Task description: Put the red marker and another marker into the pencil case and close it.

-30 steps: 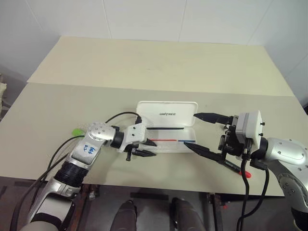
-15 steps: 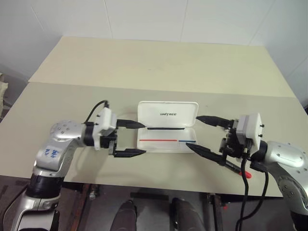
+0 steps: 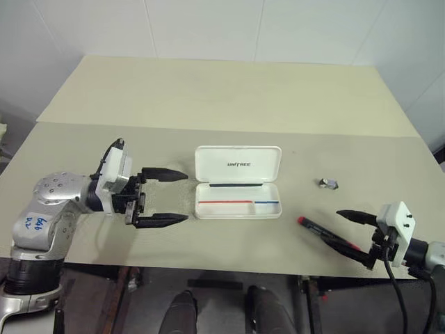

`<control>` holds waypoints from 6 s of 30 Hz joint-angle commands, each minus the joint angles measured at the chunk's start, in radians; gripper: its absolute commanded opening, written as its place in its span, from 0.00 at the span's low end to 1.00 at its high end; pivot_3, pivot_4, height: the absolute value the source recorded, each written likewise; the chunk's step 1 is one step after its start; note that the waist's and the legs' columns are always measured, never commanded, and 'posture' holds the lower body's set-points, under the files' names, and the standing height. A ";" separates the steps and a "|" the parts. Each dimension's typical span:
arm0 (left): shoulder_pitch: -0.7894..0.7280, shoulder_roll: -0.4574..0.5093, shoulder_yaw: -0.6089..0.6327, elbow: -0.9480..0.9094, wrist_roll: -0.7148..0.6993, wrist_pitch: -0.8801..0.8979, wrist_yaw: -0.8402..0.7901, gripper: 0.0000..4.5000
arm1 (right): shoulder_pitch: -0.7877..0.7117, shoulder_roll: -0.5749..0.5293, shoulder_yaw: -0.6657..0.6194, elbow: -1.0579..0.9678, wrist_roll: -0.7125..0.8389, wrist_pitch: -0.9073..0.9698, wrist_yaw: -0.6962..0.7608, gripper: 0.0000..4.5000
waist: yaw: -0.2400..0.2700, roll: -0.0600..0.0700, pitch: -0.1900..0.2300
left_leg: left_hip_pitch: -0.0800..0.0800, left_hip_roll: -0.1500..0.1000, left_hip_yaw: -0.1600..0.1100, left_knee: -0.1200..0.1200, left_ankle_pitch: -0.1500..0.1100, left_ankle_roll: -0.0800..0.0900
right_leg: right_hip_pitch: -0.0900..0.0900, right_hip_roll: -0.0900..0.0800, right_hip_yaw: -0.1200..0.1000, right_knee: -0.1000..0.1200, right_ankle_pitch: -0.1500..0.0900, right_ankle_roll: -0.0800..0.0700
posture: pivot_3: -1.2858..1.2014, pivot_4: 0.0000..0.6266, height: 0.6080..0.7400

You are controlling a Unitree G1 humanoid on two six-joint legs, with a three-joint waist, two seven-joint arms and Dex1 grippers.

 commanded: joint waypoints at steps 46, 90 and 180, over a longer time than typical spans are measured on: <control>-0.008 0.002 -0.016 0.243 0.145 -0.379 -0.056 1.00 | -0.719 0.091 0.427 0.155 -0.184 -0.171 0.147 0.14 | -0.005 -0.001 -0.001 | 0.001 0.001 0.001 -0.001 0.001 -0.001 | -0.002 0.000 0.001 0.003 0.004 0.005 | 0.52 0.24 1.00; 0.082 -0.029 -0.001 0.054 0.117 -0.280 0.119 1.00 | -0.958 0.351 0.507 0.216 -0.090 -0.077 0.220 0.99 | -0.011 0.000 0.000 | 0.000 0.001 0.000 -0.002 0.000 -0.002 | -0.007 0.001 0.000 0.012 0.006 0.013 | 0.52 0.24 1.00; 0.241 -0.373 0.117 -0.397 0.253 -0.119 0.689 0.22 | -0.724 0.032 0.226 -0.087 0.100 0.119 0.138 1.00 | 0.004 -0.003 -0.001 | -0.003 0.000 0.001 0.000 -0.003 -0.003 | -0.003 0.000 0.000 -0.004 0.002 0.000 | 0.52 0.24 1.00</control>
